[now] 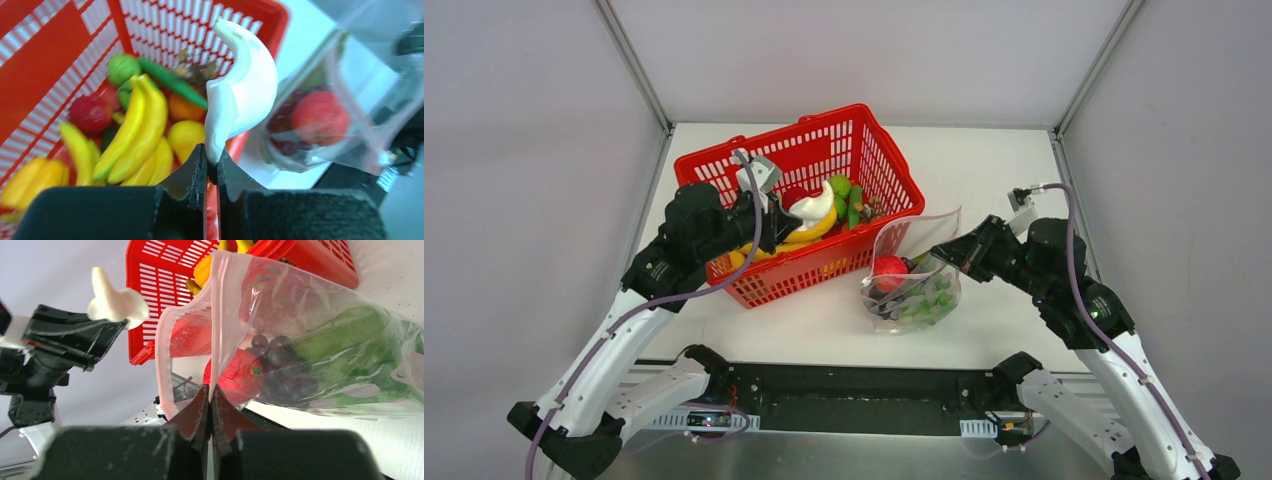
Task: Place the food in the zip-top bag and seal the zipper
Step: Place the fake vegetable in the zipper food storage bag.
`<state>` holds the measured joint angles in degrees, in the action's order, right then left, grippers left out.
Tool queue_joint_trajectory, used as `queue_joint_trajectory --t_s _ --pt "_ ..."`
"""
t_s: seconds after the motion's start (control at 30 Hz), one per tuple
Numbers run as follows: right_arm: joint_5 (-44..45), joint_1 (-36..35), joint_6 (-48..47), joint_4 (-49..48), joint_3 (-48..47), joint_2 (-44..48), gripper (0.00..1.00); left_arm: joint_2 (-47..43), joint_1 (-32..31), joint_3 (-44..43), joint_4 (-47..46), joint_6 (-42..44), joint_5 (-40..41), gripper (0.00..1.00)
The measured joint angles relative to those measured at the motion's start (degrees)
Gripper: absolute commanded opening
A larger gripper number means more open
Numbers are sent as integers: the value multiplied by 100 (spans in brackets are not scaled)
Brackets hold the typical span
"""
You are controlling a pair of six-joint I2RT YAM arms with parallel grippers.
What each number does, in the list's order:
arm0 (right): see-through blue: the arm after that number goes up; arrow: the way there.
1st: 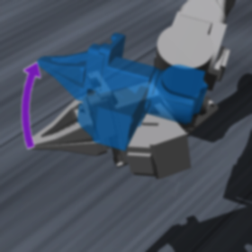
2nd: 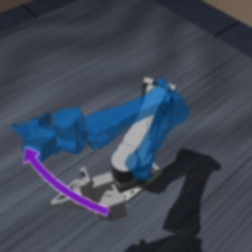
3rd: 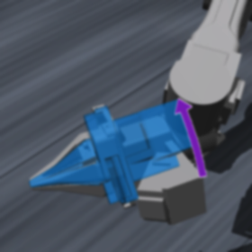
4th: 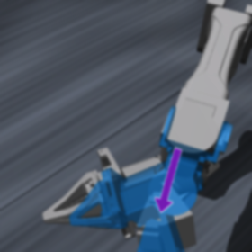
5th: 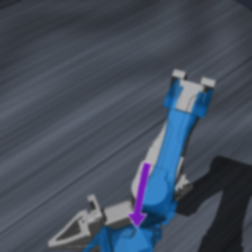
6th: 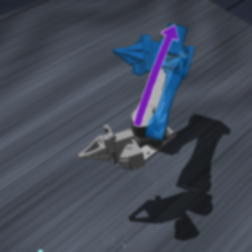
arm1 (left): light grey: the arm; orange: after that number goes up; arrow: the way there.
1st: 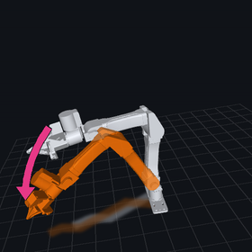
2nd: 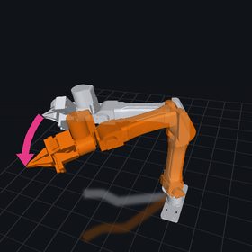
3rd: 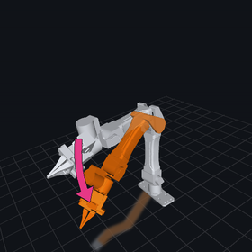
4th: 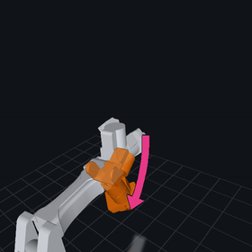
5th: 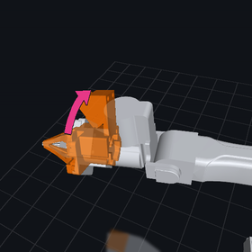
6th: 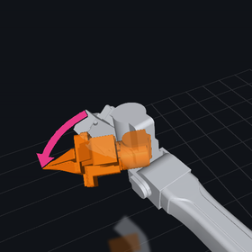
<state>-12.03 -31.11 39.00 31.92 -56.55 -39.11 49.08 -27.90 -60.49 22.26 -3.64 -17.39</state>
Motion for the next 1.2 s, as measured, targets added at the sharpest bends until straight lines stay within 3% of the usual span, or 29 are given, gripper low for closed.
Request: queue_joint_trajectory --t_s 0.23,0.53,0.77,1.2 --pt "-15 0 2 -7 0 -22 2 415 -1246 -925 -398 -127 -31 0" --pt "-17 0 4 -4 0 -22 2 1255 -2323 -1596 -1082 -284 -382 0" --pt "-20 0 39 -7 0 -22 2 1941 -2841 -1567 -1364 -372 -190 0" --pt "44 2 42 24 -2 61 2 2918 -3191 -2275 -435 -101 872 7"
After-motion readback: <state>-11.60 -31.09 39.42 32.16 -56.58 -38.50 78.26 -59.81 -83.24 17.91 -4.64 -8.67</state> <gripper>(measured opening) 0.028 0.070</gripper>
